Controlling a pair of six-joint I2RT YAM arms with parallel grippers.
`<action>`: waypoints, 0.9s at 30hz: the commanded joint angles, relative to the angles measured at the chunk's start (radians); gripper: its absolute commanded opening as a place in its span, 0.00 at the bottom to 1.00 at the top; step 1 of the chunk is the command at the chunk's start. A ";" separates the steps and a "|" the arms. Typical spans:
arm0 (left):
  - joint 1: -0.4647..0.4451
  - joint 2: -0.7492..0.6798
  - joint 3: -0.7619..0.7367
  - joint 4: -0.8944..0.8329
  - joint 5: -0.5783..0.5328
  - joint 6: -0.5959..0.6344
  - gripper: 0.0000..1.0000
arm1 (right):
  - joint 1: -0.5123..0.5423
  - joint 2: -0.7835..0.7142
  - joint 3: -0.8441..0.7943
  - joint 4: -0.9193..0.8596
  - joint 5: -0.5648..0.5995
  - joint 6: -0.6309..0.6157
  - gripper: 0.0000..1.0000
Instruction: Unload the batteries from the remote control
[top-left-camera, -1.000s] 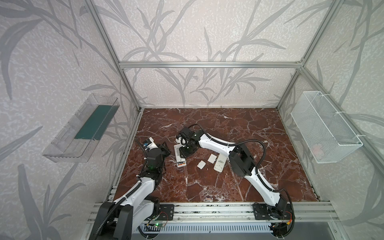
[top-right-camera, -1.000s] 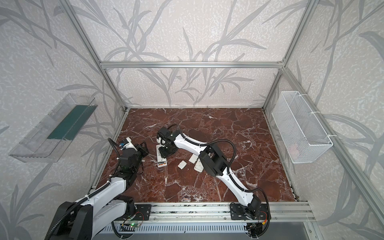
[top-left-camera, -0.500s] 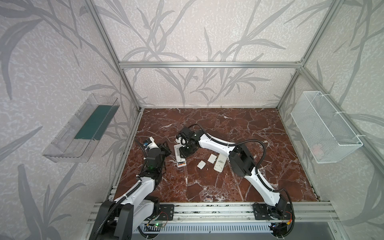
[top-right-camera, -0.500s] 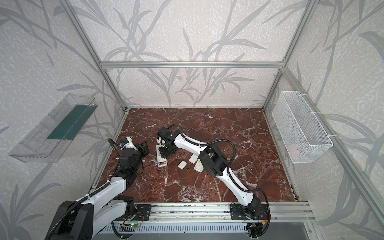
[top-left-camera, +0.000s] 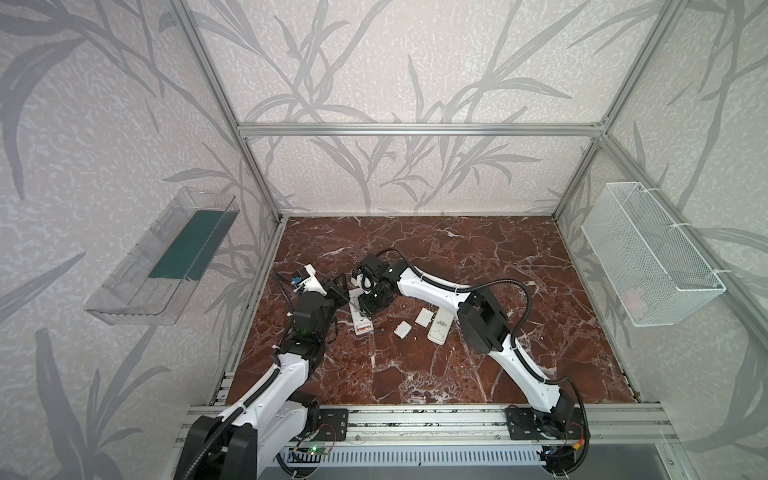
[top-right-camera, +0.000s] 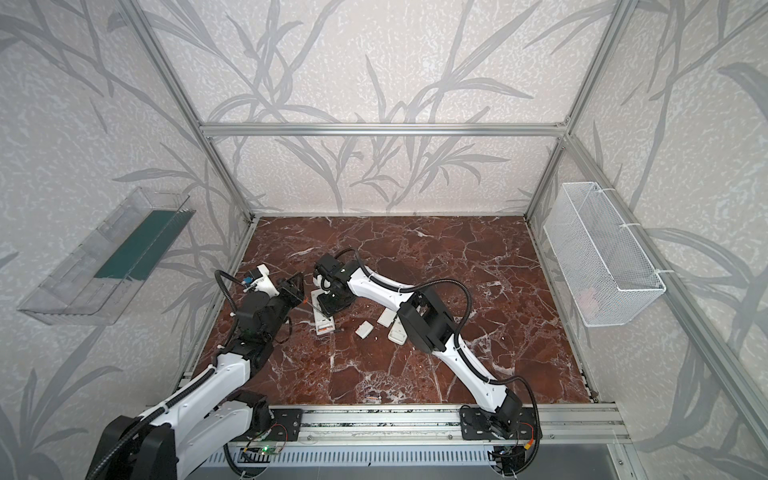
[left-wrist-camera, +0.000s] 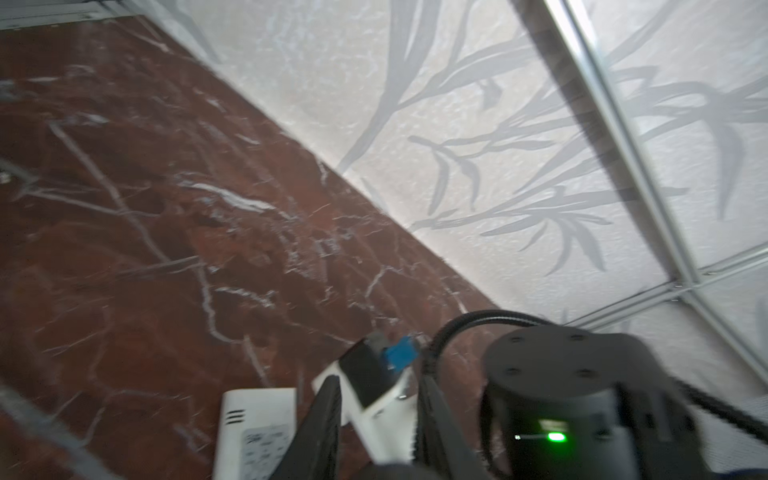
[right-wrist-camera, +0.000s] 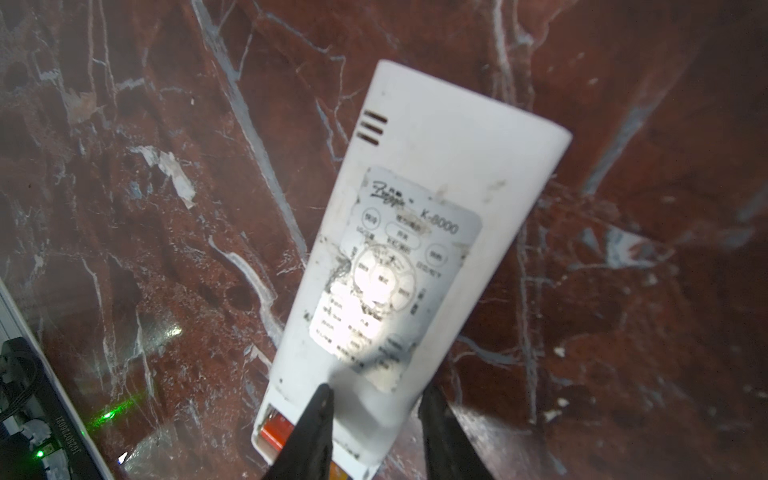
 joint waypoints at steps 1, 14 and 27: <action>0.001 -0.043 0.026 0.000 0.027 -0.050 0.00 | 0.038 0.109 -0.059 -0.110 0.000 -0.021 0.35; 0.042 -0.116 0.119 -0.380 0.073 0.270 0.00 | 0.016 0.058 -0.050 -0.112 0.018 -0.042 0.35; 0.152 0.223 0.117 -0.018 0.421 0.410 0.00 | -0.025 0.057 0.014 -0.126 -0.016 -0.051 0.35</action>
